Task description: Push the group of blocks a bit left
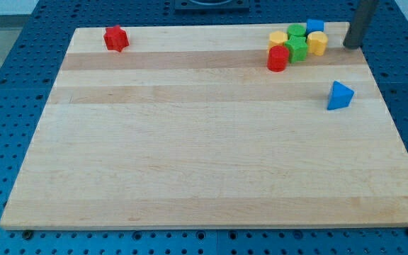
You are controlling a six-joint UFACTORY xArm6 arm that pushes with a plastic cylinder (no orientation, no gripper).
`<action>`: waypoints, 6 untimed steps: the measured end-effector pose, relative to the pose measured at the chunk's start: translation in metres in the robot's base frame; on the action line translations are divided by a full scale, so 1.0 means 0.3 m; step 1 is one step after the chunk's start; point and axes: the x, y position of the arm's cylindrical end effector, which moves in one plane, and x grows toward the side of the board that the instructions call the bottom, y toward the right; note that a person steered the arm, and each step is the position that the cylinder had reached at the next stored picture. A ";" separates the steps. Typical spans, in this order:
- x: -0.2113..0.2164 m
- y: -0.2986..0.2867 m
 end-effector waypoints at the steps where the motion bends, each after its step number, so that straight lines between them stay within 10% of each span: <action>1: -0.113 0.000; 6: -0.059 -0.248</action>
